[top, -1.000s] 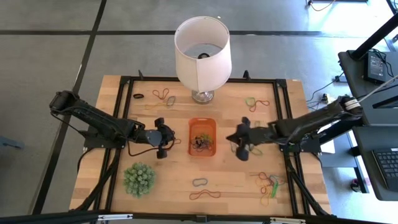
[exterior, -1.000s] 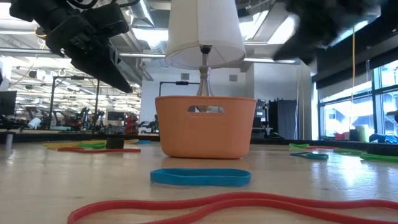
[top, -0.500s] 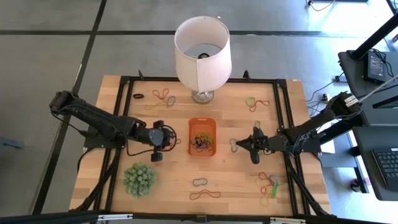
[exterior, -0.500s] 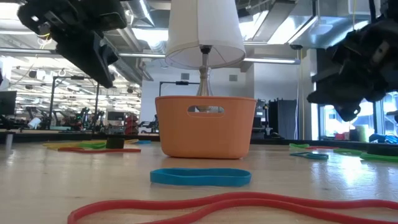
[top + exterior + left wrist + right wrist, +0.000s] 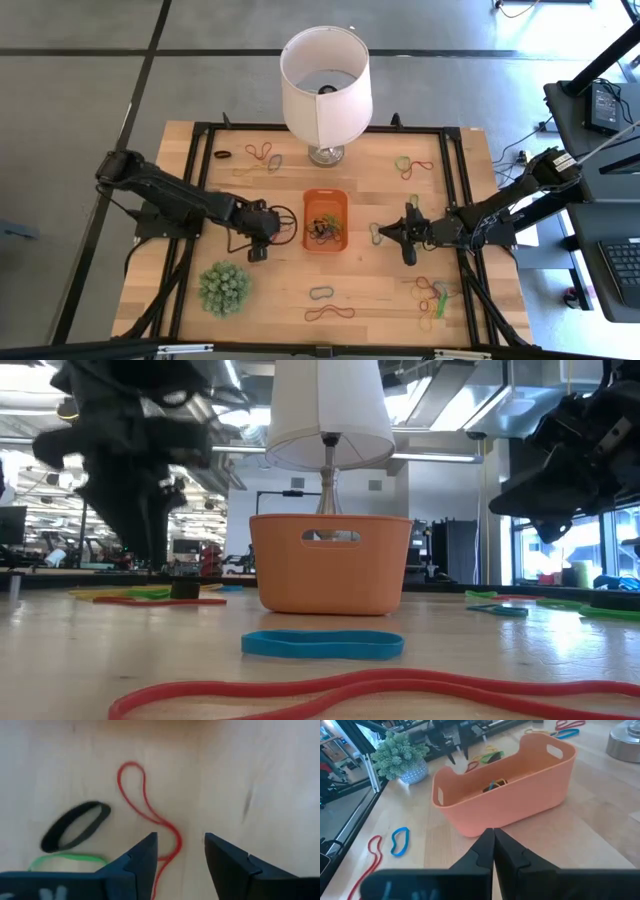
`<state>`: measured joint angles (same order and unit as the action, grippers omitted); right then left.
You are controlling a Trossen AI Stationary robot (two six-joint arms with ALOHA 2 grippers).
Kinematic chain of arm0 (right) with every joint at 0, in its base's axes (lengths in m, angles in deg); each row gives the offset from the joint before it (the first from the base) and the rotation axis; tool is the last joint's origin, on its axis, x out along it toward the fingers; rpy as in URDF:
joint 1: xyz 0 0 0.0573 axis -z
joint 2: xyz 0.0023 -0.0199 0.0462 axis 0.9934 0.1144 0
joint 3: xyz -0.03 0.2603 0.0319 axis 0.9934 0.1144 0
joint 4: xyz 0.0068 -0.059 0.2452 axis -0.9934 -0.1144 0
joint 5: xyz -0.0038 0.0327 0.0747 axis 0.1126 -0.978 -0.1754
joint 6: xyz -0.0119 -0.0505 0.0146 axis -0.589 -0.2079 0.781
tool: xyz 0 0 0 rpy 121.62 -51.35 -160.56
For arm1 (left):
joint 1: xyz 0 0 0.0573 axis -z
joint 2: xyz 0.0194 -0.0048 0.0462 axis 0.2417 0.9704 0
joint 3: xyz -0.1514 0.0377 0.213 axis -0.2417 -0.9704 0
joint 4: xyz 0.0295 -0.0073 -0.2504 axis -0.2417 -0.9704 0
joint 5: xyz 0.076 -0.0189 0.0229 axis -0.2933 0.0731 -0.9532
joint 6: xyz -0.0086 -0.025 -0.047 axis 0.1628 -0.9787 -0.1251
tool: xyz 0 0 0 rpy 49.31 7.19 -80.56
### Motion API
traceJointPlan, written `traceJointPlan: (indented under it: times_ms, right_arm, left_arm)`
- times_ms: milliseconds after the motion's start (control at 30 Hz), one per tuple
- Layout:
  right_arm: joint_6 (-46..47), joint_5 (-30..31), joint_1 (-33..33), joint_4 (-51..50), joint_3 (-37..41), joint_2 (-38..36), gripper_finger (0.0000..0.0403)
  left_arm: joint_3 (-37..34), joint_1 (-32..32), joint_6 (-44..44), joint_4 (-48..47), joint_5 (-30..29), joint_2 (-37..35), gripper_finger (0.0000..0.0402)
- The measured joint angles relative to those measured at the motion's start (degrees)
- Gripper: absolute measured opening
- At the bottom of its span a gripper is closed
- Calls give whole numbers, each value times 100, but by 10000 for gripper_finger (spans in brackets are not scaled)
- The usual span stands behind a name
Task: Pick and place rubber bands into bin
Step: Put the red rubber band into the orange bin
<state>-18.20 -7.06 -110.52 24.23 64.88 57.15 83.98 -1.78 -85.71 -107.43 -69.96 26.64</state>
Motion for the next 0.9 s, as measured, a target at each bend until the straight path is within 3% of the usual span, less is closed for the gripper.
traceJointPlan:
  times_ms: [300, 433, 567, 733, 900]
  right_arm:
    - [-3, -2, 0, 37, -2, 0, 10]
    - [-8, -2, 0, 39, -2, 0, 15]
    - [-11, -2, 1, 39, -2, 0, 16]
    - [-22, -2, 0, 39, -2, 0, 16]
    - [-22, -2, 0, 39, -2, 0, 16]
  left_arm:
    - [17, 6, 55, 93, 64, 845, 163]
    - [39, 63, 180, 69, -192, 1064, 152]
    - [55, 176, -11, 144, -375, 1156, 111]
    - [32, 366, -51, 264, -705, 1183, 17]
    - [220, 518, 79, 25, -838, 1196, 3]
